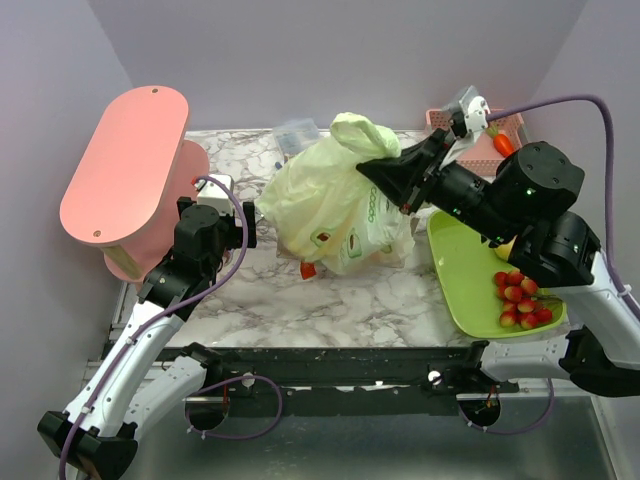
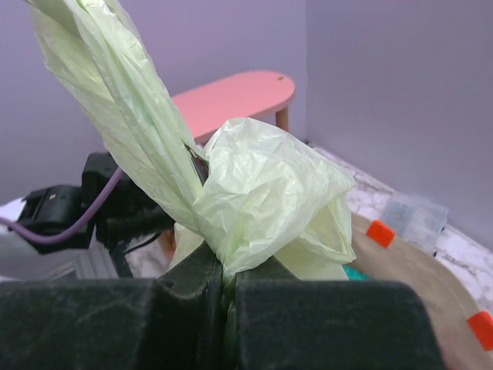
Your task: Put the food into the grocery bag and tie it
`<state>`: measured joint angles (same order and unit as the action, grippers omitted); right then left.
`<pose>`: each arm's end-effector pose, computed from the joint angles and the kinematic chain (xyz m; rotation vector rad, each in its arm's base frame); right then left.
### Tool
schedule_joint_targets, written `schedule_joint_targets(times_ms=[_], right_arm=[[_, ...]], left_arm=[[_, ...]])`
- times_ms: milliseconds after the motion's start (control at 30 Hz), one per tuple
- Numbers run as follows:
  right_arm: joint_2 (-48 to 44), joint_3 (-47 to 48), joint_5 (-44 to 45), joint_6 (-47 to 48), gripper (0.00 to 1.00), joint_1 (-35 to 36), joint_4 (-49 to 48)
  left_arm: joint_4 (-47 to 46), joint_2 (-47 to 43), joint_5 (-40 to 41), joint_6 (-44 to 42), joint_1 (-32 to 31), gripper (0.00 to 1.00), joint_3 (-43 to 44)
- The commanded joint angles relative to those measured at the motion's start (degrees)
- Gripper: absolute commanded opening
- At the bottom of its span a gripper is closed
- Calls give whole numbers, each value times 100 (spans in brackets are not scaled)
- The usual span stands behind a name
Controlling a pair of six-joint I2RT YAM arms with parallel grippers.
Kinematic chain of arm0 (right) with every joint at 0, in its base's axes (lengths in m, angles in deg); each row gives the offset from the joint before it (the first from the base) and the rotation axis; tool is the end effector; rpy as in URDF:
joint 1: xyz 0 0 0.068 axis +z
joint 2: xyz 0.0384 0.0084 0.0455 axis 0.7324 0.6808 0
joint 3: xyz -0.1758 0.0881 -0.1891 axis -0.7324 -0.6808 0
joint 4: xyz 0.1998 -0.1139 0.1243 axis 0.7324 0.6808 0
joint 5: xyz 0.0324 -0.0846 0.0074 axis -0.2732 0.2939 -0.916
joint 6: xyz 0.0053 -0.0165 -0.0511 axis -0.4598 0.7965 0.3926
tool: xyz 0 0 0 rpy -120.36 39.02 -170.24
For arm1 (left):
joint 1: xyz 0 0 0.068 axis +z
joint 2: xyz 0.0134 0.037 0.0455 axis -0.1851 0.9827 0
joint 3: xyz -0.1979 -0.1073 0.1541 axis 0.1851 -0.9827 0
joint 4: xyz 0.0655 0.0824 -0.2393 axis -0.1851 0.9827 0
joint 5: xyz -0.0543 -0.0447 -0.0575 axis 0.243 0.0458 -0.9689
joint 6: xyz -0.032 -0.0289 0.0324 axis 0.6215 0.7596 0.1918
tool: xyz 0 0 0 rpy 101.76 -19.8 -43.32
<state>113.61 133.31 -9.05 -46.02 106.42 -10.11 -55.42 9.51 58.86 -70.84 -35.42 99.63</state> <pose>0.1006 0.1661 0.5608 -0.6661 1.3704 0.8634 0.1632 -0.0619 0.3440 0.0464 1.9009 -0.0586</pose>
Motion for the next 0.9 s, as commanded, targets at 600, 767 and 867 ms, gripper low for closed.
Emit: schedule_joint_targets(times_ms=[600,767,867], right_arm=[[917,-1279,2764,1545,1,19,-2564],[861,-1683,2817,1585,1,-168,-2624],[835,-1868,2781,1558,1,-298,-2624]], left_arm=[[-117,-94,112,-47,32,99,-78],[-112,-77,73,-47,32,99,-69],[-101,-85,73,-36,32,99,-69]])
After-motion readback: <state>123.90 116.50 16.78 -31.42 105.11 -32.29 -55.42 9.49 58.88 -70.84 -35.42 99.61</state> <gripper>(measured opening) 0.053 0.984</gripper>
